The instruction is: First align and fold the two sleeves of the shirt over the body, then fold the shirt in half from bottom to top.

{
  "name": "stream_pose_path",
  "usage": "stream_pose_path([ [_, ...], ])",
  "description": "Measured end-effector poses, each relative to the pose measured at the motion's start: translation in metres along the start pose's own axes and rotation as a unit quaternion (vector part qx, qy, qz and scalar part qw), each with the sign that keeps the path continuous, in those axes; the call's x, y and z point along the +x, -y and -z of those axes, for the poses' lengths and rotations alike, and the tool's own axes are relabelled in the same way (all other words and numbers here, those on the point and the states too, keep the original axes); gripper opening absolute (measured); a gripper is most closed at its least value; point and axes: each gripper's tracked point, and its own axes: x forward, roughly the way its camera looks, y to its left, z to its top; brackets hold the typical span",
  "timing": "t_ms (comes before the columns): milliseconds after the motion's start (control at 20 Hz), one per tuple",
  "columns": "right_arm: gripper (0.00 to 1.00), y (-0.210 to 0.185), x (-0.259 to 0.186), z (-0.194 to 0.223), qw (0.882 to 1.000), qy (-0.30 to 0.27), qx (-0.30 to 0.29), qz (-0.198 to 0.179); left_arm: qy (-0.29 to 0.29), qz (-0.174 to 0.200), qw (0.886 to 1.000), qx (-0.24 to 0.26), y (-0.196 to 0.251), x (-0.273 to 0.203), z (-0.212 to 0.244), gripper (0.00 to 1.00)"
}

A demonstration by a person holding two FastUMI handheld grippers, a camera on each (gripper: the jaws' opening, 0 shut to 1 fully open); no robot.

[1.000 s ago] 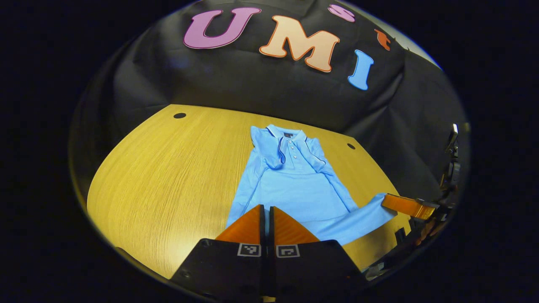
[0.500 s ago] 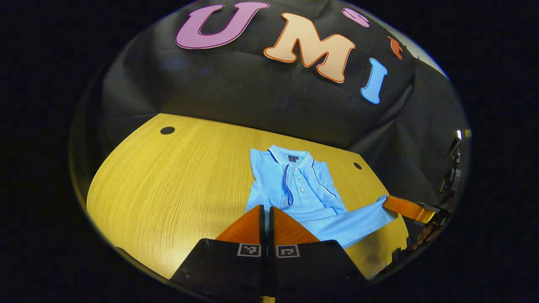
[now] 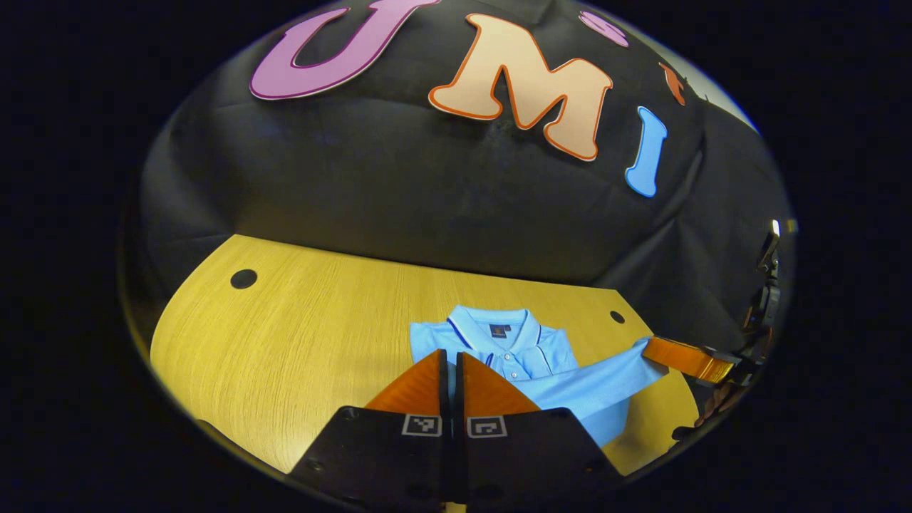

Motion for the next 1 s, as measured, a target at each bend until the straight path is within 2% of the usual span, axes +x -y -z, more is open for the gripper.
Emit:
stream_pose_path([
  [300, 0.02, 0.035, 0.065, 0.008, 0.999, -0.013, -0.017, 0.047, -0.005, 0.009, 1.000, 0.020, -0.008, 0.067, -0.010, 0.00],
  [450, 0.02, 0.055, 0.086, 0.025, 0.996, -0.029, -0.030, 0.076, -0.026, 0.009, 0.999, 0.021, -0.015, 0.094, 0.012, 0.00],
  [550, 0.03, 0.058, 0.089, 0.029, 0.995, -0.031, -0.040, 0.082, -0.041, -0.001, 0.999, 0.007, -0.023, 0.104, 0.028, 0.00],
  [600, 0.07, 0.061, 0.088, 0.027, 0.994, -0.028, -0.050, 0.088, -0.039, -0.005, 0.999, -0.003, -0.026, 0.102, 0.029, 0.00],
  [650, 0.30, 0.059, 0.086, 0.023, 0.994, -0.016, -0.057, 0.087, -0.028, -0.011, 1.000, -0.007, -0.031, 0.100, 0.025, 0.02],
  [700, 0.53, 0.057, 0.081, 0.018, 0.994, -0.003, -0.063, 0.089, -0.013, -0.008, 1.000, -0.006, -0.029, 0.098, 0.021, 0.27],
  [800, 1.00, 0.051, 0.063, 0.006, 0.993, 0.029, -0.068, 0.087, 0.024, -0.022, 0.999, 0.015, -0.030, 0.079, 0.006, 0.76],
  [850, 1.00, 0.047, 0.050, 0.002, 0.993, 0.043, -0.073, 0.086, 0.037, -0.027, 0.999, 0.026, -0.026, 0.069, 0.001, 1.00],
  [1000, 1.00, 0.040, 0.002, -0.010, 0.990, 0.078, -0.084, 0.084, 0.071, -0.039, 0.995, 0.056, -0.008, 0.021, -0.011, 0.96],
])
